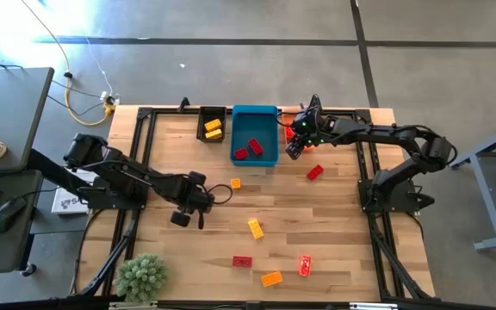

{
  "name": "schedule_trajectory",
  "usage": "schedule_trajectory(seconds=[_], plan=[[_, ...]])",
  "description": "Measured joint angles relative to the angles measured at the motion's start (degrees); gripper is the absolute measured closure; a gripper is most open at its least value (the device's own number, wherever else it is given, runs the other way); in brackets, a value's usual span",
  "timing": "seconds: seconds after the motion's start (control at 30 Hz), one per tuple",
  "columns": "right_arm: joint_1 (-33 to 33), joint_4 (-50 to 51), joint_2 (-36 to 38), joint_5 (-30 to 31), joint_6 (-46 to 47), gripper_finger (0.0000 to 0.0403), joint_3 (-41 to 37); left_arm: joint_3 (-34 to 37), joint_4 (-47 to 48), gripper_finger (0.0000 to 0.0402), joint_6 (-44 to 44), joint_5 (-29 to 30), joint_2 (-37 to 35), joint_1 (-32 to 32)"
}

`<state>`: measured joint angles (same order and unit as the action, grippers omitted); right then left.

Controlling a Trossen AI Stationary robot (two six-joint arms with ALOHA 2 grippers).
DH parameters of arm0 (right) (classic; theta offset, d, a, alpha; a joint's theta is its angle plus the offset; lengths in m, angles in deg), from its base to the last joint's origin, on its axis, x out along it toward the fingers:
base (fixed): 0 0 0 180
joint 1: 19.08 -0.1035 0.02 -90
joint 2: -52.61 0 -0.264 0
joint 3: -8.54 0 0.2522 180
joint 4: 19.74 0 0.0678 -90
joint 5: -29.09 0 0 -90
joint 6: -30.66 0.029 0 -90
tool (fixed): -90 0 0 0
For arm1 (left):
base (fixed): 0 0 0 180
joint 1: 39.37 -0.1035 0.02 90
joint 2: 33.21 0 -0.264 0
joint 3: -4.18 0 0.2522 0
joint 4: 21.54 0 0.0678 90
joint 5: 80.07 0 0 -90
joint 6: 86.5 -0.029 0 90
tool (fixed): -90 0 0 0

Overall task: Sort & place blocks by color
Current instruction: Put the red game piece into the blue bin

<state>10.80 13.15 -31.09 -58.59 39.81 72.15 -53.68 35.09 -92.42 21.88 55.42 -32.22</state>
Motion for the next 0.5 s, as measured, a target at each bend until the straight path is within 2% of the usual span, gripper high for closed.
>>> schedule_trajectory(seconds=[0.17,0.4,0.5], plan=[[-0.01,0.04,0.00,-0.02,-0.01,0.0233,-0.01,-0.02,-0.34,0.0281,1.22,0.48,0.88,-0.32],[-0.01,0.03,0.00,-0.72,-0.12,0.0233,-0.01,-0.04,-1.00,0.0335,5.03,0.28,0.59,-1.63],[-0.01,-0.04,0.00,-2.26,-0.35,0.0233,-0.01,-0.45,-0.85,0.0335,7.38,0.27,0.60,-2.22]])
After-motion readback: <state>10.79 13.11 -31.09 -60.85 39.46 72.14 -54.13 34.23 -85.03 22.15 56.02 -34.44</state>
